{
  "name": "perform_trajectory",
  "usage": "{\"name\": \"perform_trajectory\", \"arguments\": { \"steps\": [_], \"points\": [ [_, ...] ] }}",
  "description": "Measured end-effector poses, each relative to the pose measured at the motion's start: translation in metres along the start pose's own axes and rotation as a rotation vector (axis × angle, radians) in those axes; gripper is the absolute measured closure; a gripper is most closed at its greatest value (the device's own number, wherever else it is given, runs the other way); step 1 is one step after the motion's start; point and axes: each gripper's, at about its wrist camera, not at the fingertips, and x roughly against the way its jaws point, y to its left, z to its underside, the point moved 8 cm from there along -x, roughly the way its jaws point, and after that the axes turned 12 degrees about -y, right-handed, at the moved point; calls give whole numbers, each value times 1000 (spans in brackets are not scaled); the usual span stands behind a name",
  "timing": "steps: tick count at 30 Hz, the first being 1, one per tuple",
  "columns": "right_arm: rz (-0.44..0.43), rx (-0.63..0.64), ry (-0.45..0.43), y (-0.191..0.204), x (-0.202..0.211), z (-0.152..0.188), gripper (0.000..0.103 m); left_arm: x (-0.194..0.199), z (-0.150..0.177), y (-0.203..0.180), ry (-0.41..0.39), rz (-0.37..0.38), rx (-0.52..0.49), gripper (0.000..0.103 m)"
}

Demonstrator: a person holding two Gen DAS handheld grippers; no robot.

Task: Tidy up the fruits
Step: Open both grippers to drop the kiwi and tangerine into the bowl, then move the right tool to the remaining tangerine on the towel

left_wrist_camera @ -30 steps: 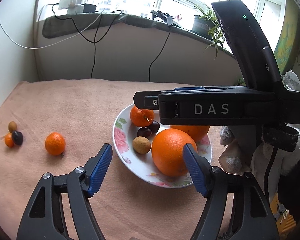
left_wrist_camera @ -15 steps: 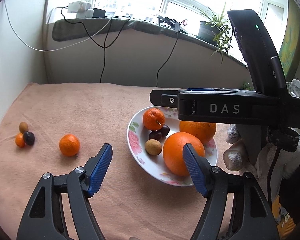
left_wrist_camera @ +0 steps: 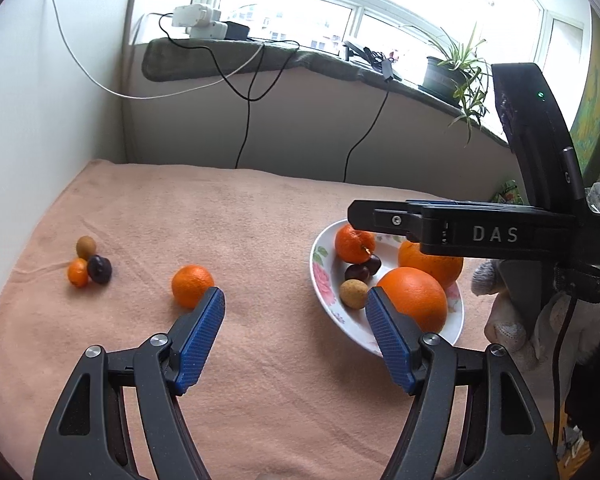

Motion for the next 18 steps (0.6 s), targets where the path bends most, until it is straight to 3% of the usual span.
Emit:
{"name": "perform_trajectory", "arguments": {
  "steps": [18],
  "points": [
    [-111, 67, -27, 75, -8, 10, 17, 30, 9, 99, -33, -145, 105, 30]
  ]
}}
